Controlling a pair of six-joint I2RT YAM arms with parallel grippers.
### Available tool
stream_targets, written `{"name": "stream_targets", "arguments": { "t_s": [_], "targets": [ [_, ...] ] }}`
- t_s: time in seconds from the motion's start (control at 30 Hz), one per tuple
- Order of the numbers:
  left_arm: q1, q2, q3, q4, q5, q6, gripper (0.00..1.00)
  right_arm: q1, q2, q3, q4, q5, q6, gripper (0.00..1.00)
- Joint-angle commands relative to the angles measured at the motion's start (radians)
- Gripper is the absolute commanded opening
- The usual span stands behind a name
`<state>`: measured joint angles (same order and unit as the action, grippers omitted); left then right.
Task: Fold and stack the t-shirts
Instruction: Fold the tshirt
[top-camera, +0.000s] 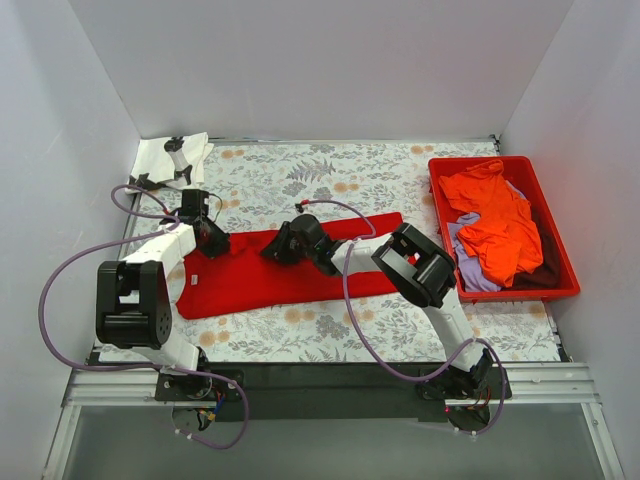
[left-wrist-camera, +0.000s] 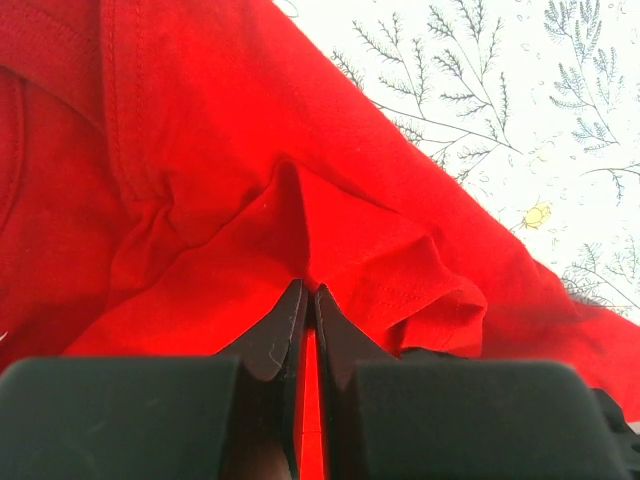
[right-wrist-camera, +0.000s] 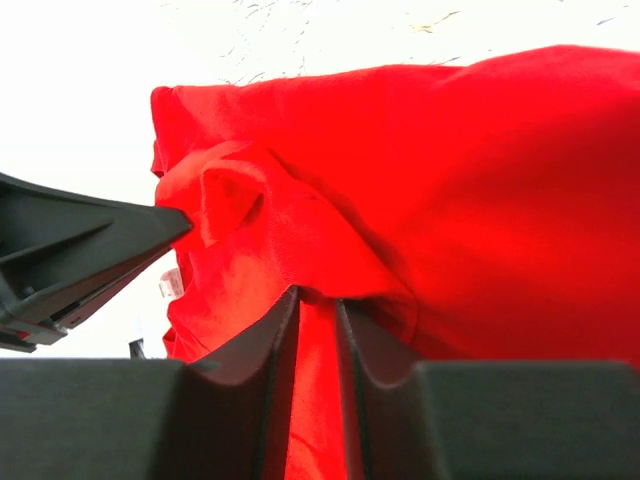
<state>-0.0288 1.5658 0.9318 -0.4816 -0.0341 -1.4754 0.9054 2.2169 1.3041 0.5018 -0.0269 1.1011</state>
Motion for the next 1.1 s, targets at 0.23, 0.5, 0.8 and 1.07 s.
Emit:
{"name": "stream_targets", "arguments": {
  "t_s": [0.23,0.5,0.8,1.07],
  "targets": [
    [0.001,-0.078,0.048,-0.052,-0.032,-0.016,0.00,-0.016,-0.029,-0.063,0.066,0.042,0.026,0.01],
    [0.003,-0.075,0.076,-0.077,-0.055,-0.005,0.00,-0.014,-0.077,-0.118,0.122,-0.034,0.008,0.01],
    [0.009,-0.061,0.094,-0.101,-0.076,0.012,0.00,-0.019,-0.126,-0.135,0.124,-0.103,-0.024,0.01],
    [0.018,-0.058,0.125,-0.156,-0.121,0.026,0.00,-0.025,-0.137,-0.143,0.122,-0.200,-0.006,0.01]
  ]
}}
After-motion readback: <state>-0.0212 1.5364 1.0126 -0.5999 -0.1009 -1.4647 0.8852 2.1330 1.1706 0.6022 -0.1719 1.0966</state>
